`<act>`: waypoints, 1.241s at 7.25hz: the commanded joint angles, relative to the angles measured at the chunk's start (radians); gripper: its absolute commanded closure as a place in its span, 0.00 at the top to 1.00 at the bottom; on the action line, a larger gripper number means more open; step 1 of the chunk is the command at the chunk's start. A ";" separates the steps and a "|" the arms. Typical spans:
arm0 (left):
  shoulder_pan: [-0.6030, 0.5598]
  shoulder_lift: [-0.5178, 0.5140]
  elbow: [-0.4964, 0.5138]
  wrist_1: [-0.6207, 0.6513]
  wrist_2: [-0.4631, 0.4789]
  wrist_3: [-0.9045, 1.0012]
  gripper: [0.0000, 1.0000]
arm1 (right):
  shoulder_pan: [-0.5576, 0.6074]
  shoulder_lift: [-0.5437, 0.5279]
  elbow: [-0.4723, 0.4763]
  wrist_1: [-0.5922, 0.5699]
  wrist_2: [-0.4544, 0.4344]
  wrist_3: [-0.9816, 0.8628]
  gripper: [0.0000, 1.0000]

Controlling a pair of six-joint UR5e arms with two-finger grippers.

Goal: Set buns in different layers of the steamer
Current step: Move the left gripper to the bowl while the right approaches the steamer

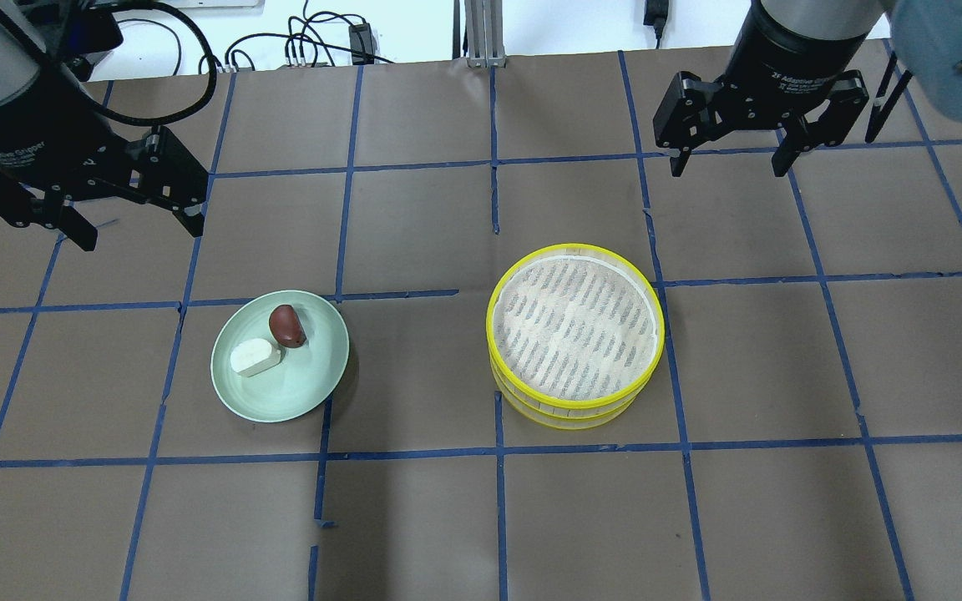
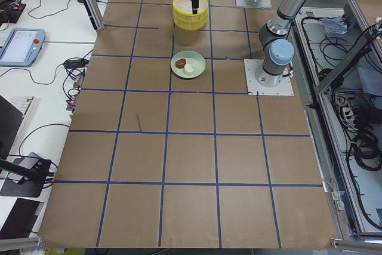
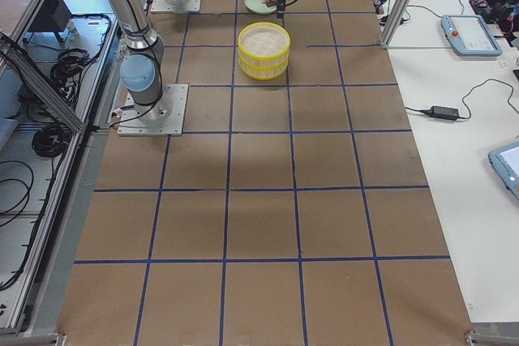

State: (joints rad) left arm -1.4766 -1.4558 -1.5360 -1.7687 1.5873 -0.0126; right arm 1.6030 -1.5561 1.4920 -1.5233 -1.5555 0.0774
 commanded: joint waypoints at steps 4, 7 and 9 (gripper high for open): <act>-0.011 -0.023 -0.009 0.041 -0.060 0.014 1.00 | 0.000 -0.001 0.001 0.000 0.000 -0.001 1.00; -0.016 -0.127 -0.032 0.182 -0.089 0.019 1.00 | 0.015 0.022 0.004 -0.014 0.014 0.002 1.00; -0.014 -0.268 -0.056 0.341 -0.090 0.011 1.00 | 0.031 0.041 0.001 -0.021 0.002 -0.001 1.00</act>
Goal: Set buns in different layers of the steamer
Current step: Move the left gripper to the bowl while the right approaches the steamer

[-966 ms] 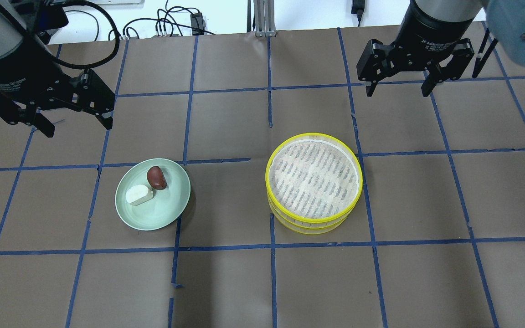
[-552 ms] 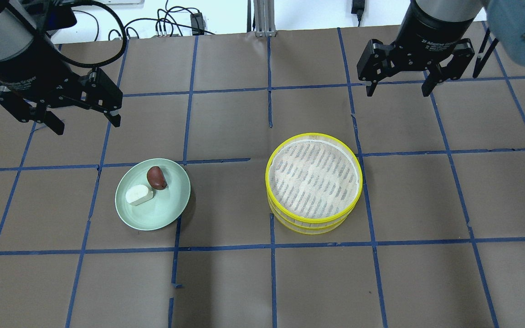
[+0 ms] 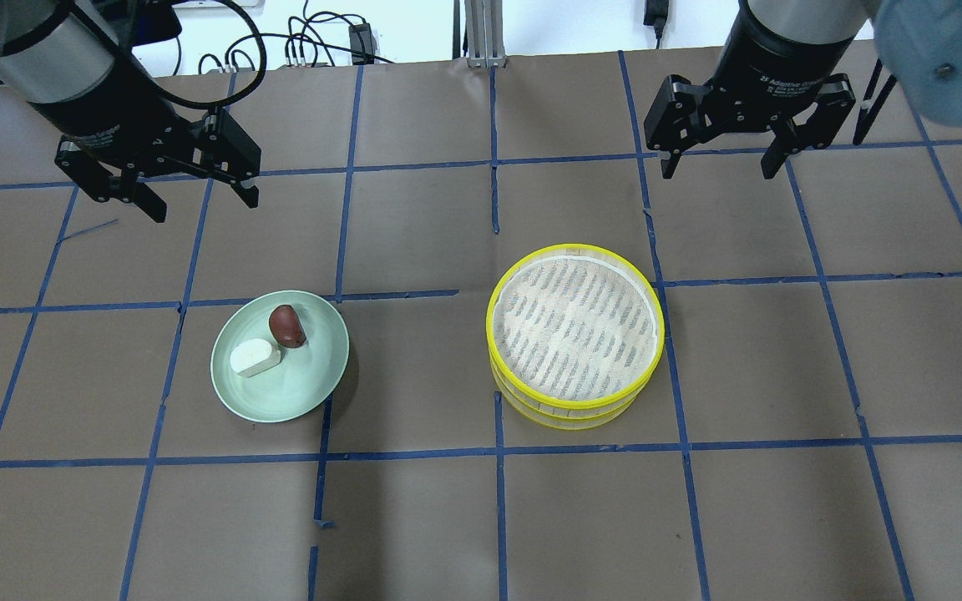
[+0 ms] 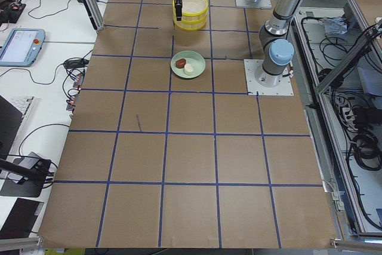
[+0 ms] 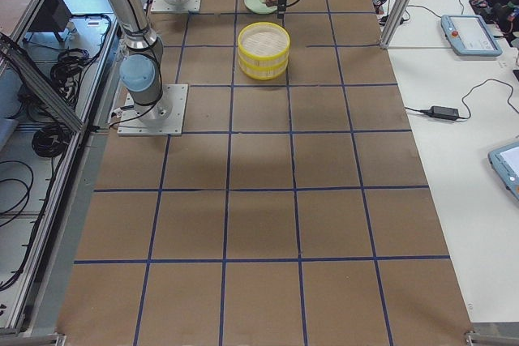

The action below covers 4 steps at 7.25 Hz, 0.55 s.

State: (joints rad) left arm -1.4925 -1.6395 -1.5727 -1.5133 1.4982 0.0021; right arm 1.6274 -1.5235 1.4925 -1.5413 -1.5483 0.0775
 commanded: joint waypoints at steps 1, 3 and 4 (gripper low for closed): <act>0.001 -0.138 -0.071 0.181 0.005 0.001 1.00 | 0.008 0.019 0.008 -0.003 0.005 0.004 1.00; 0.014 -0.143 -0.220 0.217 0.126 -0.001 1.00 | 0.009 0.051 0.134 -0.117 0.005 -0.001 0.99; 0.037 -0.135 -0.327 0.220 0.123 0.001 1.00 | 0.011 0.051 0.219 -0.181 0.001 0.002 0.99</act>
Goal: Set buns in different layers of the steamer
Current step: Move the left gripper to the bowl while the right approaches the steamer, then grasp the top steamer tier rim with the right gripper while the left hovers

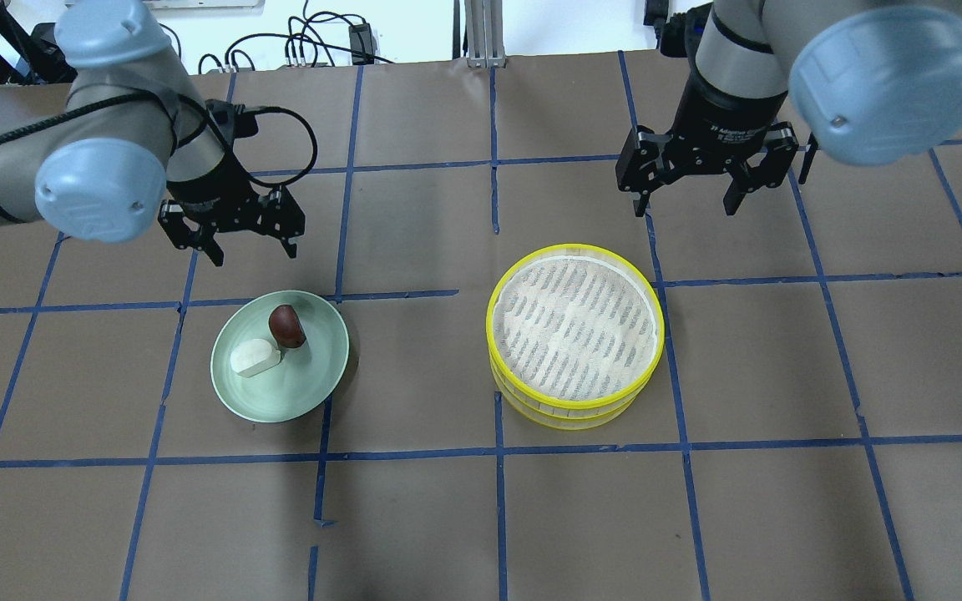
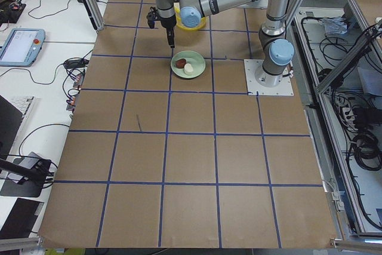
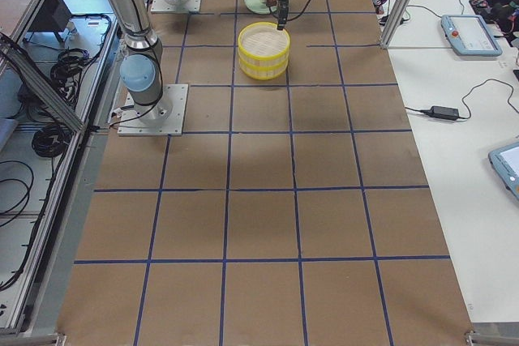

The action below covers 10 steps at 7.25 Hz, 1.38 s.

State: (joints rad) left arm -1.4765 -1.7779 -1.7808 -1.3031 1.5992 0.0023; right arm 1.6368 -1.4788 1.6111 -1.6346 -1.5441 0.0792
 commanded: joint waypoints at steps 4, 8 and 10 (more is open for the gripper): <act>0.088 0.031 -0.224 0.024 0.120 0.106 0.98 | 0.008 0.014 0.351 -0.378 -0.025 0.002 1.00; 0.090 -0.059 -0.213 0.184 0.113 0.122 0.99 | 0.006 0.046 0.346 -0.395 -0.031 0.002 0.48; 0.081 -0.063 -0.220 0.194 0.104 0.134 0.99 | 0.005 0.046 0.346 -0.393 -0.033 0.001 0.18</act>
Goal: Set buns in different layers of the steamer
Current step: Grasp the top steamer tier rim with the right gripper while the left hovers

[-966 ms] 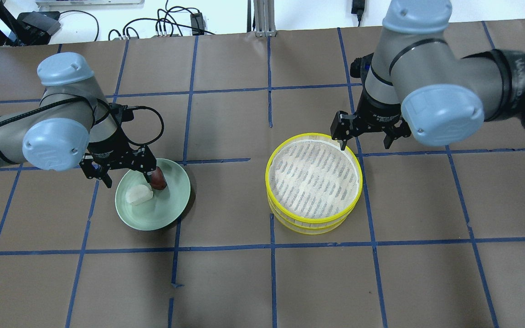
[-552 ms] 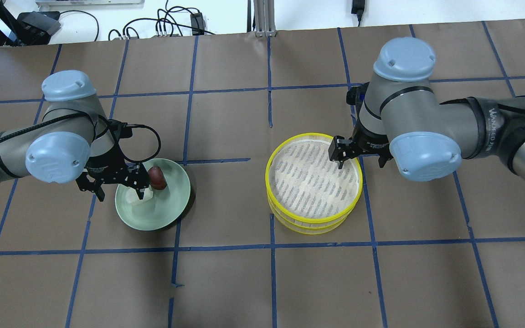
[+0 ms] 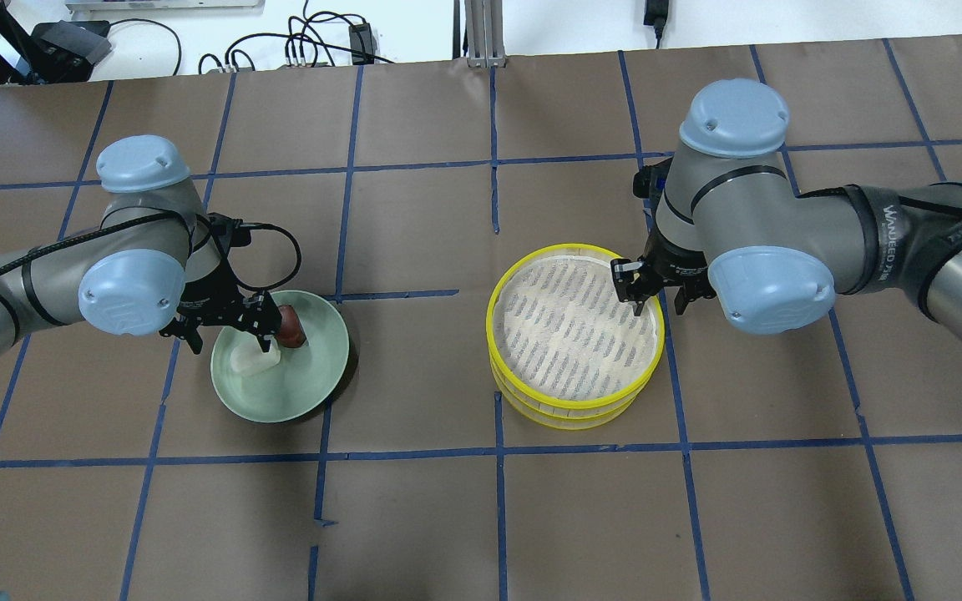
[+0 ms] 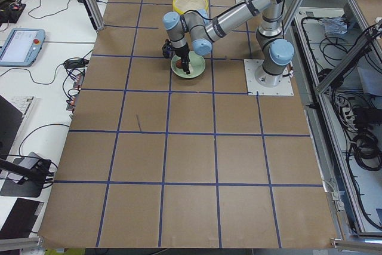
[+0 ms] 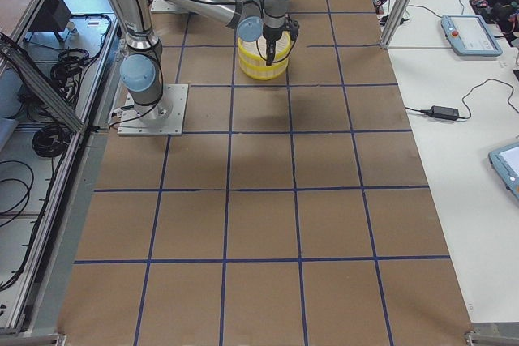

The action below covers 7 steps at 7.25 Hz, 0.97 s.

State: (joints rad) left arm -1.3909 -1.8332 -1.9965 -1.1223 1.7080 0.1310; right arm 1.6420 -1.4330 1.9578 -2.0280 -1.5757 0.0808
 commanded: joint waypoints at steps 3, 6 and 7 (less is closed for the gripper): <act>-0.030 0.011 -0.011 0.006 -0.019 0.004 0.80 | -0.002 -0.007 0.000 0.000 -0.001 -0.001 0.07; -0.030 0.009 -0.016 0.003 -0.015 0.009 0.80 | -0.013 -0.061 -0.046 0.047 -0.001 -0.007 0.07; -0.030 0.006 -0.016 0.003 -0.013 0.009 0.80 | -0.031 -0.079 -0.092 0.118 -0.001 -0.016 0.07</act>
State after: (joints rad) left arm -1.4203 -1.8241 -2.0119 -1.1194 1.6931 0.1387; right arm 1.6286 -1.4838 1.9142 -1.9798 -1.5770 0.0726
